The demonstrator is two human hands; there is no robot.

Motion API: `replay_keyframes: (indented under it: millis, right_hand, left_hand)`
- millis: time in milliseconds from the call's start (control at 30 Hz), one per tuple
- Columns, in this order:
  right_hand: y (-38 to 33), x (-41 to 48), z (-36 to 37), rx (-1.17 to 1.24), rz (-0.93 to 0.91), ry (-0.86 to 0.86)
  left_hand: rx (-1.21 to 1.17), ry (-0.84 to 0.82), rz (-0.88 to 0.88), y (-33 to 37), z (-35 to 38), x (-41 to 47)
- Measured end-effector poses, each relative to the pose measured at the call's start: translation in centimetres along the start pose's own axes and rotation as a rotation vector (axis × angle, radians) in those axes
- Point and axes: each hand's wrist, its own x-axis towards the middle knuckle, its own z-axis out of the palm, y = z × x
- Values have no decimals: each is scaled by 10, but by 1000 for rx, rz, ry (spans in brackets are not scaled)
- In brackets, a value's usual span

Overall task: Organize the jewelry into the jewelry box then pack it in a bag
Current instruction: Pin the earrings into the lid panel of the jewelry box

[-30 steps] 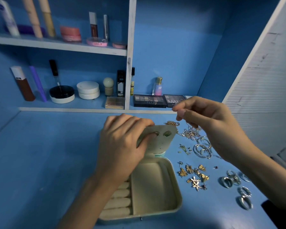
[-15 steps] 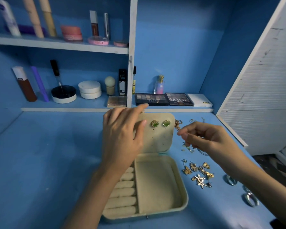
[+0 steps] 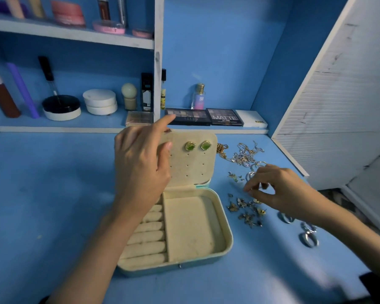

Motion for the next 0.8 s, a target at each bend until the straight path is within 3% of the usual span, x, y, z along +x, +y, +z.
replay_keyframes:
  millis: [500,800]
  right_hand:
    - [14,-10,-15,-126,117,-199]
    - [13,-10,-10,3,127,-111]
  left_hand:
    - [-12,-18,-9,-1,-1,0]
    - [-14,-19,-13,-2,0,0]
